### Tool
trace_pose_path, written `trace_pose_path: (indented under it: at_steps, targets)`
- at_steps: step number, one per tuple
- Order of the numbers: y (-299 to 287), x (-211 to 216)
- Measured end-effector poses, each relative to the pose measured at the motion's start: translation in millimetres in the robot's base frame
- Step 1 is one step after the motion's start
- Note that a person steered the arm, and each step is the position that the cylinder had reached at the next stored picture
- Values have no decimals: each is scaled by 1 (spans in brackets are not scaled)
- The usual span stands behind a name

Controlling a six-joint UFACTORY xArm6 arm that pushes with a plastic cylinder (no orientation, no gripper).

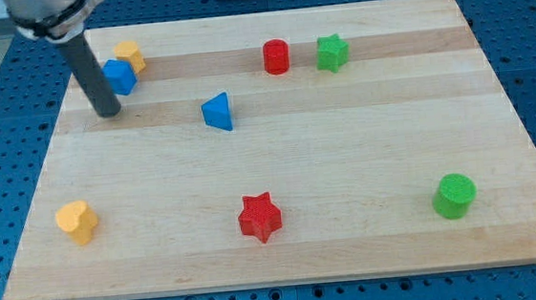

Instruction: Push green star towards red circle

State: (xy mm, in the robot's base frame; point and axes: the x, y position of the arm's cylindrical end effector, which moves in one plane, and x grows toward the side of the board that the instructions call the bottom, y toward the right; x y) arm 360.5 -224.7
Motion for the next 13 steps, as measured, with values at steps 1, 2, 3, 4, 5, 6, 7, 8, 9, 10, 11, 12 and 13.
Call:
trace_pose_path:
  at_steps: [1, 2, 3, 4, 5, 6, 7, 8, 9, 10, 11, 12, 13]
  targets:
    - [0, -27]
    - [1, -36]
    - [1, -39]
    - [7, -39]
    - [43, -3]
    - [127, -6]
    - [186, -14]
    - [249, -14]
    - [313, -14]
    - [378, -14]
    - [407, -46]
    - [374, -72]
    - [339, -64]
